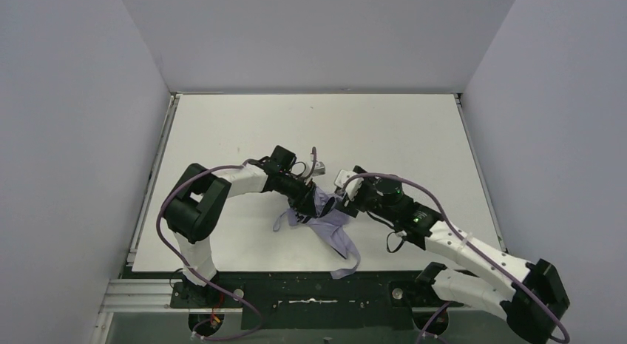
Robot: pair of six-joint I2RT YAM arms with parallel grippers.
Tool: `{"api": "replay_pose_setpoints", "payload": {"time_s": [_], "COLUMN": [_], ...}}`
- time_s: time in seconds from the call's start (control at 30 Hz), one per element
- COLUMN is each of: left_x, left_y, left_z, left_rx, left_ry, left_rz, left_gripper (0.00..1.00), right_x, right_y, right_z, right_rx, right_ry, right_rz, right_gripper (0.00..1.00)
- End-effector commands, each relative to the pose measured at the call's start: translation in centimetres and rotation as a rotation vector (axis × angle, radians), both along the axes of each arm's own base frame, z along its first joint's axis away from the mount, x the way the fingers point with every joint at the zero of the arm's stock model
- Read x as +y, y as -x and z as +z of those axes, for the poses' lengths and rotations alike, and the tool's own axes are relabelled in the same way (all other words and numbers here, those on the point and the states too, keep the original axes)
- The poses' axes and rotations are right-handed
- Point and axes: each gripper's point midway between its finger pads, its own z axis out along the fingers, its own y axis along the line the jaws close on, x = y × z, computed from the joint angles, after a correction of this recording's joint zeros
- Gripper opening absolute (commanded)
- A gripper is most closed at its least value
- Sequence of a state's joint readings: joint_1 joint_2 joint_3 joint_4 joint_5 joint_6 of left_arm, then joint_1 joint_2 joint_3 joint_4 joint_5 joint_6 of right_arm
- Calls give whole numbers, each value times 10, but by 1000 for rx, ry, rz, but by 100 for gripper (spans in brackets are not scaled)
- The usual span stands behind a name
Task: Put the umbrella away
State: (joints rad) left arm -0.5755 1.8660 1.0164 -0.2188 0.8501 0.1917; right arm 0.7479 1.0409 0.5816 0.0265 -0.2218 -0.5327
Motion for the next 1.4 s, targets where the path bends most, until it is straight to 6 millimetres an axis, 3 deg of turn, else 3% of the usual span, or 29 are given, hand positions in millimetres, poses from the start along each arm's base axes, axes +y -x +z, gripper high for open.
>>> {"api": "replay_pose_setpoints", "payload": {"time_s": [0.0, 0.13, 0.33, 0.5, 0.77, 1.0, 1.17, 1.37], "left_x": [14, 19, 31, 38, 39, 40, 39, 41], "left_y": [-14, -27, -43, -50, -51, -52, -52, -55], "left_z": [-10, -12, -14, -17, -17, -16, -16, -16], "left_rx": [-55, -57, -73, -90, -89, -89, -88, -93], "left_ry": [-123, -157, -211, -241, -246, -248, -249, -258], "left_rz": [70, 126, 202, 231, 238, 239, 238, 251], "left_gripper": [0, 0, 0, 0, 0, 0, 0, 0], "right_x": [-22, -52, -80, -68, -39, -61, -59, -61], "right_y": [14, 30, 67, 84, 101, 100, 99, 99], "right_z": [33, 27, -13, -38, -76, -99, -117, -127], "right_rx": [197, 443, 710, 779, 783, 677, 670, 646], "right_ry": [-247, -333, -221, -306, -201, -59, 8, 57], "right_rz": [-271, -581, -859, -856, -851, -1012, -1034, -1063], "right_gripper": [65, 60, 61, 61, 61, 58, 55, 35]}}
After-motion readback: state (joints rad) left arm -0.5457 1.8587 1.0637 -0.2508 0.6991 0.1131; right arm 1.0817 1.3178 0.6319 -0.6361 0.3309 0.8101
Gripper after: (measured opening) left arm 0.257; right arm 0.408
